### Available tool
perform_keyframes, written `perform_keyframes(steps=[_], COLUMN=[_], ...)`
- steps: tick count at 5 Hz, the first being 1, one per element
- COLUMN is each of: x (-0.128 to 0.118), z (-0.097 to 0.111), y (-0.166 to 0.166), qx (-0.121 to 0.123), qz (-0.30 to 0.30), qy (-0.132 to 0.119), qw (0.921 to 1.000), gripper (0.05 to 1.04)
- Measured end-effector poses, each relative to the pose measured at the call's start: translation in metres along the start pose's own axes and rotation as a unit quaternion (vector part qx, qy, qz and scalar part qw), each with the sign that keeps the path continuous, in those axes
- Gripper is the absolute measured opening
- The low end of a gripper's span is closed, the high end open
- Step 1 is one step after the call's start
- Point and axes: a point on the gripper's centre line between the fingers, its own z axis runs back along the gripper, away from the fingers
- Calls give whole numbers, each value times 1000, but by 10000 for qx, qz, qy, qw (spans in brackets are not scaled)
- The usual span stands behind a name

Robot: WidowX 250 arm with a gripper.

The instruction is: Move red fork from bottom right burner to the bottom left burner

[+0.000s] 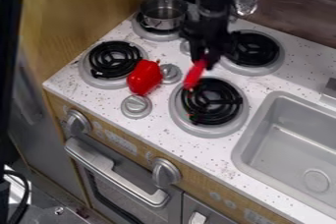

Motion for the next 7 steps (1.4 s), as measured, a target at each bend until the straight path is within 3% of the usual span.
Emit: perform_keyframes(steps=[1, 4, 6, 7], x=[4, -9, -21, -22], z=[8, -17, -56, -60], y=[47, 129, 159, 173], qx=[210, 497, 235, 167], qz=[310, 398, 701, 802], qy=[27, 430, 824, 885], qw=[9993, 9970, 9939, 9927], gripper=[343, 343, 343, 404])
